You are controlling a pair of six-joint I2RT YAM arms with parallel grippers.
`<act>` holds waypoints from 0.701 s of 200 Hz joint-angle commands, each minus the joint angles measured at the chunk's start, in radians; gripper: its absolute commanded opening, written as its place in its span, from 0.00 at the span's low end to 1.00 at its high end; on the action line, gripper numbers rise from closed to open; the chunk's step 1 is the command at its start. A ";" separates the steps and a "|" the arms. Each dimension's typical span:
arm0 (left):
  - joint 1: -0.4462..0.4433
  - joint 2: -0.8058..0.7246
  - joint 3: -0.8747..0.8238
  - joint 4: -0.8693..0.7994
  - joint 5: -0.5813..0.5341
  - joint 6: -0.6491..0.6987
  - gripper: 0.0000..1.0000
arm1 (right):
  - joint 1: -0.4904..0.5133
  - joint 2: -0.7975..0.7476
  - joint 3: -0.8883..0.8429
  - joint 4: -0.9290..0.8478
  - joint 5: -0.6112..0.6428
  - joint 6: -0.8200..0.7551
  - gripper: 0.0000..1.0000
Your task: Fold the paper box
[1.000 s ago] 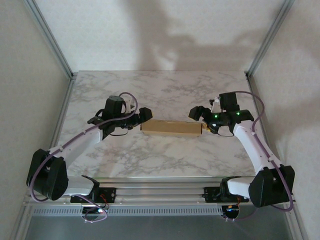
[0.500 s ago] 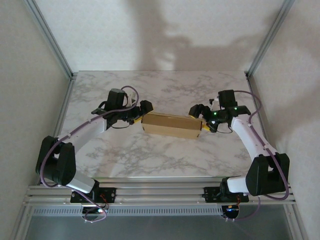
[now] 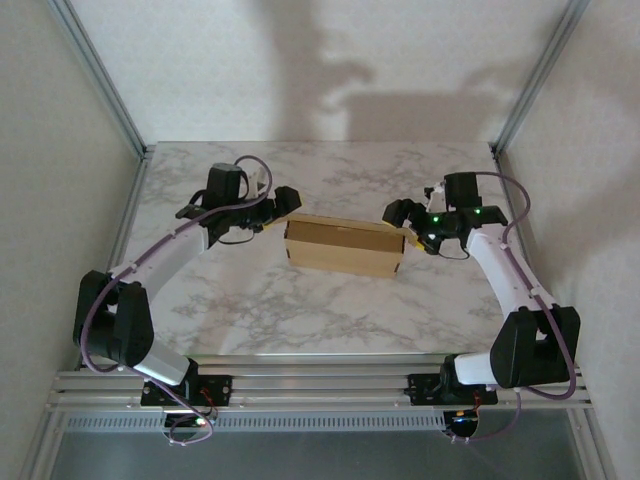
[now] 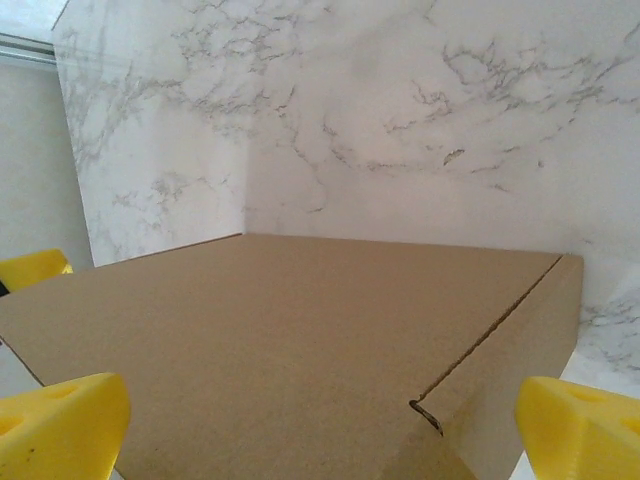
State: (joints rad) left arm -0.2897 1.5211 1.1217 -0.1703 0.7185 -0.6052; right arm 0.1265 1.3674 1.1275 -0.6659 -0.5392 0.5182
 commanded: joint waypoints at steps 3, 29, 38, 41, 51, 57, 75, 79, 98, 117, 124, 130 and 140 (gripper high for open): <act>0.016 -0.042 0.035 -0.046 -0.026 0.144 0.99 | -0.010 -0.025 0.030 -0.012 0.022 -0.076 0.99; 0.018 -0.105 0.042 -0.095 -0.074 0.290 0.99 | -0.011 -0.053 0.038 -0.029 0.048 -0.138 0.99; 0.021 -0.128 0.046 -0.116 -0.097 0.336 0.99 | -0.010 -0.063 0.045 -0.046 0.074 -0.162 0.99; 0.020 -0.135 0.047 -0.122 -0.103 0.352 0.99 | -0.011 -0.067 0.048 -0.053 0.085 -0.172 0.99; 0.020 -0.156 0.051 -0.148 -0.114 0.400 0.99 | -0.011 -0.080 0.052 -0.076 0.114 -0.193 0.99; 0.021 -0.168 0.051 -0.160 -0.121 0.425 0.99 | -0.011 -0.089 0.056 -0.087 0.131 -0.203 0.99; 0.021 -0.183 0.064 -0.205 -0.128 0.491 0.98 | -0.010 -0.121 0.058 -0.110 0.158 -0.235 0.99; 0.020 -0.185 0.069 -0.216 -0.125 0.503 0.97 | -0.010 -0.127 0.058 -0.115 0.160 -0.240 0.99; 0.021 -0.175 0.101 -0.275 -0.129 0.562 0.95 | -0.010 -0.158 0.062 -0.137 0.157 -0.270 0.94; 0.021 -0.145 0.137 -0.330 -0.131 0.619 0.89 | -0.009 -0.178 0.066 -0.158 0.156 -0.292 0.84; 0.020 -0.131 0.153 -0.352 -0.123 0.638 0.84 | -0.010 -0.184 0.065 -0.164 0.155 -0.298 0.79; 0.020 -0.117 0.168 -0.374 -0.110 0.660 0.79 | -0.008 -0.186 0.066 -0.167 0.152 -0.303 0.76; 0.020 -0.090 0.190 -0.406 -0.093 0.690 0.75 | -0.008 -0.189 0.063 -0.170 0.147 -0.309 0.71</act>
State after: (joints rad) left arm -0.2775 1.3792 1.2491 -0.4545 0.6060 -0.0402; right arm 0.1219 1.1973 1.1652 -0.7887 -0.3977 0.2554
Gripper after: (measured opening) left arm 0.792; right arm 0.750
